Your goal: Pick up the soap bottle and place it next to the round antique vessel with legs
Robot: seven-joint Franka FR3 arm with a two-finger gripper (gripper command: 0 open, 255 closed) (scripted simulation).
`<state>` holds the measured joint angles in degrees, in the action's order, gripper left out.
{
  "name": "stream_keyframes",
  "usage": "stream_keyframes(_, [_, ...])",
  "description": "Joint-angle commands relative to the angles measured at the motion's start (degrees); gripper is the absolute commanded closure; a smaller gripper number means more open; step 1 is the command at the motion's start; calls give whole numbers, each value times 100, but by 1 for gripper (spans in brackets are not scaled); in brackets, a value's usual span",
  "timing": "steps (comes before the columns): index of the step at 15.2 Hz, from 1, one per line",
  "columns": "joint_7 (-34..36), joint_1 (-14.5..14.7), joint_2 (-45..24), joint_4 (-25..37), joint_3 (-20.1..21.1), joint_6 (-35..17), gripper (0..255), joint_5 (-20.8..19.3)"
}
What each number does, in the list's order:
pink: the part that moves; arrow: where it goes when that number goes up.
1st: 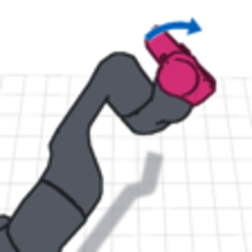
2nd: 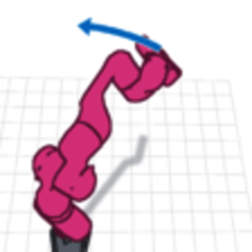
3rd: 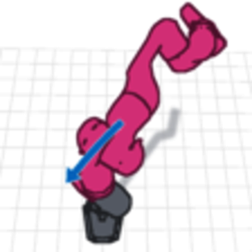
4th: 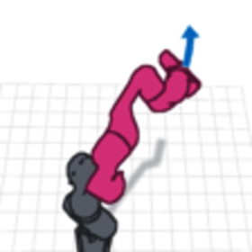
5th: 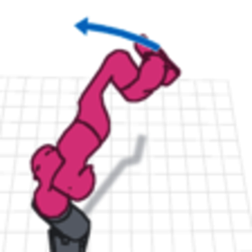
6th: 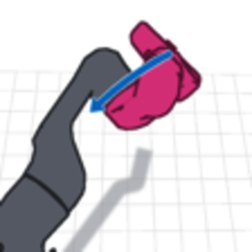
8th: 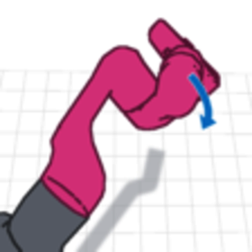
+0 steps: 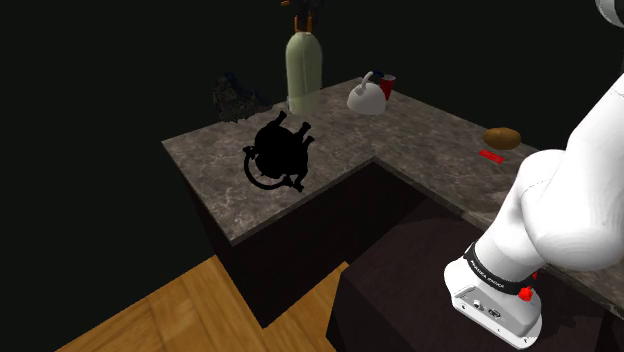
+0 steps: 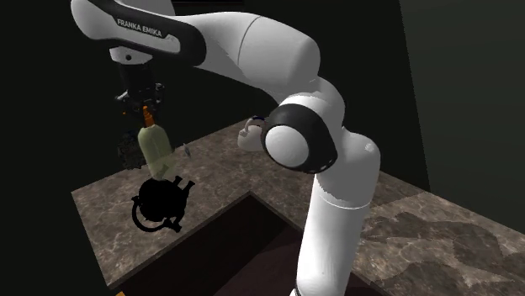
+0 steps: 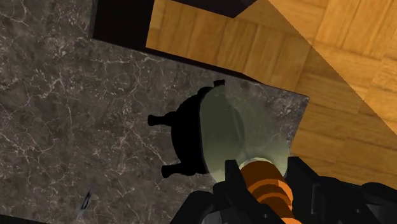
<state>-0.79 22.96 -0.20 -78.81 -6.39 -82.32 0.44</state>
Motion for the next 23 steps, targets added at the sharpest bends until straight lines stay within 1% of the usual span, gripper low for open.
stream_keyframes(1, [255,124,-205,225,123,15,255,5])
stream_keyframes(6, [845,444,-845,1021,393,170,255,-13])
stream_keyframes(10, [1287,727,-1550,1986,561,430,255,-56])
stream_keyframes(12, [1496,878,-2019,2676,631,653,255,-88])
stream_keyframes(13, [1596,957,-2310,3125,661,812,255,-107])
stream_keyframes(14, [1691,1042,-2690,3736,683,1044,255,-127])
stream_keyframes(15, [1762,1117,-3182,4569,696,1386,255,-144])
stream_keyframes(16, [1766,1114,-2858,3918,693,1058,255,-138])
stream_keyframes(18, [1771,1107,-2519,3177,695,656,255,-134])
stream_keyframes(20, [1774,1103,-2295,2646,696,349,255,-131])
stream_keyframes(23, [1777,1099,-2054,2019,697,-37,255,-128])
